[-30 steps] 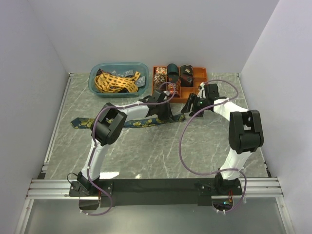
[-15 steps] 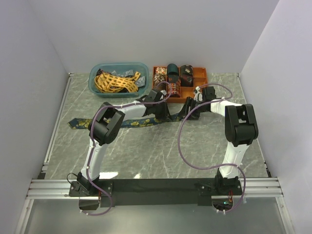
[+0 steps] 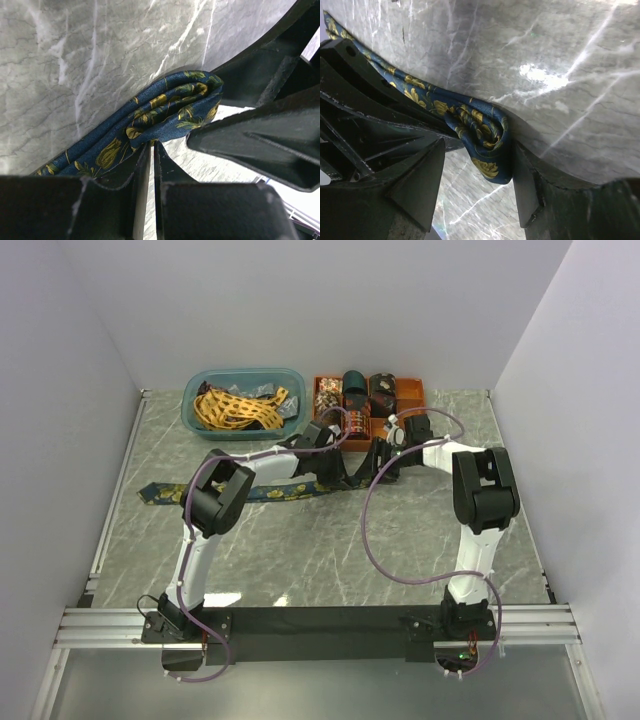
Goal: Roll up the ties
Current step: Roll the tie
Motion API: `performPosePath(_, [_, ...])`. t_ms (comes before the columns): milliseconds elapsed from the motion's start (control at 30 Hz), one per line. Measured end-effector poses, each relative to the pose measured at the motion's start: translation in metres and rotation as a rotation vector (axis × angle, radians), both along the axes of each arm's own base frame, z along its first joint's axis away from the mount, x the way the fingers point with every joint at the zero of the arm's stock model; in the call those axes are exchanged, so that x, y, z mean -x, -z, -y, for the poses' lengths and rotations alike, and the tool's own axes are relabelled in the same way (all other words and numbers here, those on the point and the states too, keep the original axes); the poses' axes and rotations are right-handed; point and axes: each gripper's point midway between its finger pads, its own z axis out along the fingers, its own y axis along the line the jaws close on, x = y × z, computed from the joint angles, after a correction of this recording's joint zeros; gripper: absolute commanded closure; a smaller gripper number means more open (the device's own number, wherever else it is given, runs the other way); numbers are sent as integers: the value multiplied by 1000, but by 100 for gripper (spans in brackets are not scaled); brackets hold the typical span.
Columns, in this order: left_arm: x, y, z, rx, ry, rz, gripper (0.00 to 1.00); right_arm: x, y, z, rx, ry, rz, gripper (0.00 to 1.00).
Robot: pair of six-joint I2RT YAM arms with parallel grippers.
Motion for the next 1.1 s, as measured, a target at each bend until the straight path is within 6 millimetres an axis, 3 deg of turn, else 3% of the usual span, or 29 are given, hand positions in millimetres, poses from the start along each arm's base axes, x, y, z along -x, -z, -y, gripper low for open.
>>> performPosePath(267, [-3, 0, -6, -7, -8, -11, 85, 5, 3, -4, -10, -21, 5, 46])
performPosePath(333, [-4, 0, -7, -5, -10, -15, 85, 6, 5, -4, -12, -25, 8, 54])
performPosePath(367, [-4, 0, -8, -5, -12, -18, 85, 7, 6, -4, -12, -25, 7, 67])
performPosePath(433, [-5, 0, -10, -3, -13, -22, 85, 10, 10, -3, -3, -23, 1, 69])
performPosePath(533, [-5, 0, -11, 1, -12, -26, 83, 12, 13, -3, -5, -24, -7, 82])
performPosePath(667, [-5, -1, -10, 4, -8, -27, 71, 12, 13, -3, -5, -25, -7, 100])
performPosePath(733, [-5, -5, -11, 6, -8, -23, 65, 12, 14, -3, -4, -23, -11, 100])
performPosePath(800, [-4, -9, -14, 1, -9, -13, 52, 13, 14, -4, -1, -24, -14, 100])
performPosePath(900, [-7, -18, -36, -31, -44, 7, 43, 17, 16, -2, 7, -22, -34, 100])
performPosePath(1100, [-38, -41, -107, -135, -187, 104, 48, 28, 15, 2, 42, -34, -79, 100])
